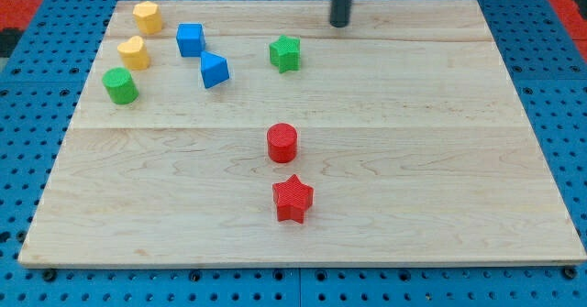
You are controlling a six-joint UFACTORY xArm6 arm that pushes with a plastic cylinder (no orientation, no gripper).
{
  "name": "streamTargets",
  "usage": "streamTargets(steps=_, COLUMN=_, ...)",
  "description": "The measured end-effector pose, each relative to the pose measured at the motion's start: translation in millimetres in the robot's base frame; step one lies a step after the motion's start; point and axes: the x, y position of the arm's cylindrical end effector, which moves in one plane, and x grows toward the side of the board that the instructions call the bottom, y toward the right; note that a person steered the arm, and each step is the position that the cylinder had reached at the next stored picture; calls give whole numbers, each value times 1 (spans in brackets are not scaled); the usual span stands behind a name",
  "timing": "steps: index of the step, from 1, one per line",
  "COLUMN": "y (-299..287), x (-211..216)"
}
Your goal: Push the green star towards the red circle
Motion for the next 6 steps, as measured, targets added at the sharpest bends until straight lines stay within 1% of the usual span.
streamTargets(steps=1, y=-68, x=1)
streamTargets(steps=2, y=-70, x=64)
streamTargets(steps=3, y=-56, x=104)
streamTargets(steps=4, y=-54, x=67)
streamTargets(steps=5, y=-16, x=67)
streamTargets(steps=6, y=-20, x=98)
